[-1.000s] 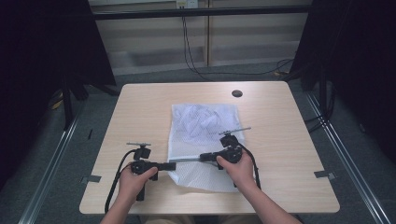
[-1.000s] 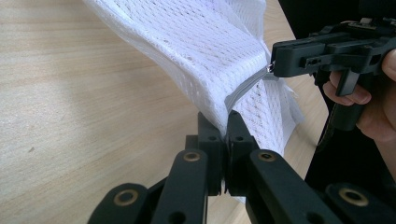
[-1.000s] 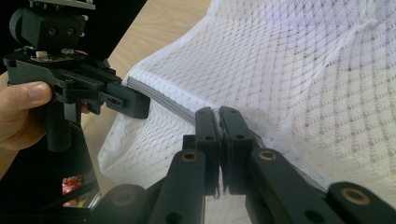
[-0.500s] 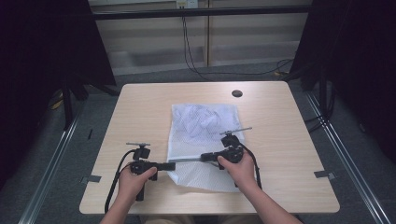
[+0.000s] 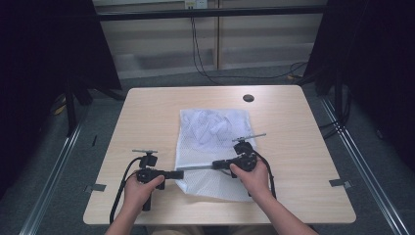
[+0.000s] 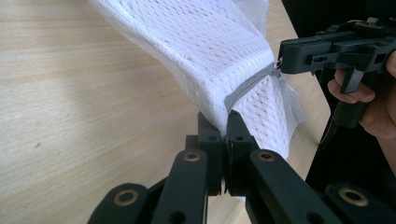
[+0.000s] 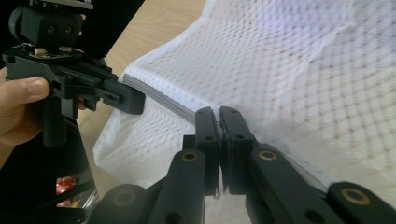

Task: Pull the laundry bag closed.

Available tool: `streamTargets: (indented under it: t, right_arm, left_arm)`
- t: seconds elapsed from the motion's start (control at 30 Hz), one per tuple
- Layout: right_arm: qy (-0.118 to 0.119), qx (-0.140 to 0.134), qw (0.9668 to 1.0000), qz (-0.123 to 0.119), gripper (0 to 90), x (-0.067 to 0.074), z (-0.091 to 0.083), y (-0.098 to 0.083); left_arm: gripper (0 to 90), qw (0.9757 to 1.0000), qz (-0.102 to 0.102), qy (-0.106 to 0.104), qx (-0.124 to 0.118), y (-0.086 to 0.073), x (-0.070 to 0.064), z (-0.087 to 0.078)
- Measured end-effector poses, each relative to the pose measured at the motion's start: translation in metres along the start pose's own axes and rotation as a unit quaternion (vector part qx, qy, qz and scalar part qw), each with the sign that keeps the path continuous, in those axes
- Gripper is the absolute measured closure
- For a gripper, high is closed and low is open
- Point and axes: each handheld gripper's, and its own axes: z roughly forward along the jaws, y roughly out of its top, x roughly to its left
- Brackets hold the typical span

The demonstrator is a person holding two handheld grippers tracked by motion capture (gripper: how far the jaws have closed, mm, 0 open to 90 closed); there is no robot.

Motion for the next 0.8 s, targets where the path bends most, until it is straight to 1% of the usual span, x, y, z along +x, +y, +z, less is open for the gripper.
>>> streamTargets:
  t: [0.03, 0.07, 0.13, 0.17, 0.2, 0.23, 0.27, 0.3, 0.33, 0.37, 0.4, 0.43, 0.47, 0.5, 0.6, 0.63, 0.7, 0.8]
  right_arm:
    - [-0.002, 0.000, 1.0000, 0.004, 86.8, -0.002, -0.002, 0.000]
    - [-0.002, 0.000, 1.0000, 0.004, 86.8, -0.002, -0.002, 0.000]
    - [-0.003, 0.000, 1.0000, 0.005, 86.8, -0.004, -0.004, -0.001]
    - [-0.005, 0.000, 1.0000, 0.005, 86.8, -0.005, -0.006, -0.001]
    - [-0.006, 0.000, 1.0000, 0.006, 86.8, -0.005, -0.007, -0.001]
    - [-0.007, -0.001, 0.9999, 0.008, 86.8, -0.006, -0.008, -0.001]
    - [-0.007, -0.002, 1.0000, 0.006, 86.8, -0.007, -0.009, -0.001]
    - [-0.006, -0.002, 0.9999, 0.010, 86.8, -0.007, -0.010, -0.001]
    - [-0.005, -0.002, 0.9999, 0.009, 86.8, -0.008, -0.010, -0.001]
    - [-0.008, -0.002, 0.9999, 0.009, 86.8, -0.007, -0.011, -0.001]
    - [-0.006, -0.002, 0.9999, 0.009, 86.8, -0.008, -0.011, -0.002]
    - [-0.004, -0.002, 0.9999, 0.009, 86.8, -0.008, -0.011, -0.002]
    - [-0.005, -0.002, 0.9999, 0.009, 86.8, -0.008, -0.011, -0.002]
    - [-0.005, -0.001, 0.9999, 0.010, 86.8, -0.008, -0.011, -0.002]
    - [-0.006, -0.001, 0.9999, 0.010, 86.8, -0.009, -0.011, -0.002]
    - [-0.006, -0.001, 0.9999, 0.008, 86.8, -0.009, -0.012, -0.002]
    - [-0.008, -0.002, 0.9999, 0.011, 86.8, -0.011, -0.013, -0.002]
    - [-0.008, -0.003, 0.9999, 0.010, 86.8, -0.012, -0.015, -0.003]
  left_arm:
    - [88.1, 1.0000, -0.006, -0.001, -0.005, 0.000, -0.001, 0.000]
    - [88.1, 1.0000, -0.003, 0.001, -0.002, 0.000, 0.000, 0.000]
    - [88.1, 1.0000, -0.007, 0.000, -0.003, 0.000, -0.001, 0.000]
    - [88.1, 1.0000, -0.005, 0.001, -0.003, 0.000, 0.000, -0.001]
    - [88.1, 0.9998, -0.018, -0.003, -0.004, -0.001, -0.002, 0.000]
    - [88.1, 0.9999, -0.015, -0.001, -0.004, -0.001, -0.001, 0.000]
    - [88.1, 1.0000, -0.004, 0.001, -0.002, 0.000, 0.000, -0.001]
    - [88.1, 1.0000, -0.006, 0.000, -0.005, 0.000, 0.000, -0.001]
    - [88.1, 1.0000, -0.006, -0.001, -0.003, 0.000, 0.000, -0.001]
    - [88.1, 0.9999, -0.016, -0.002, -0.003, -0.001, -0.002, -0.001]
    - [88.1, 0.9998, -0.021, -0.004, -0.006, -0.001, -0.002, 0.000]
    - [88.1, 0.9999, -0.015, -0.003, -0.002, -0.001, -0.001, -0.001]
    - [88.1, 0.9998, -0.019, -0.003, -0.004, -0.001, -0.002, 0.000]
    - [88.1, 0.9998, -0.019, -0.002, -0.003, -0.001, -0.002, 0.000]
    - [88.1, 0.9999, -0.013, 0.000, 0.001, 0.000, -0.001, -0.001]
    - [88.1, 1.0000, -0.002, 0.005, 0.000, 0.000, 0.001, -0.002]
    - [88.1, 1.0000, -0.007, 0.004, -0.003, 0.000, 0.001, -0.002]
    - [88.1, 1.0000, -0.006, 0.004, -0.003, 0.000, 0.001, -0.002]
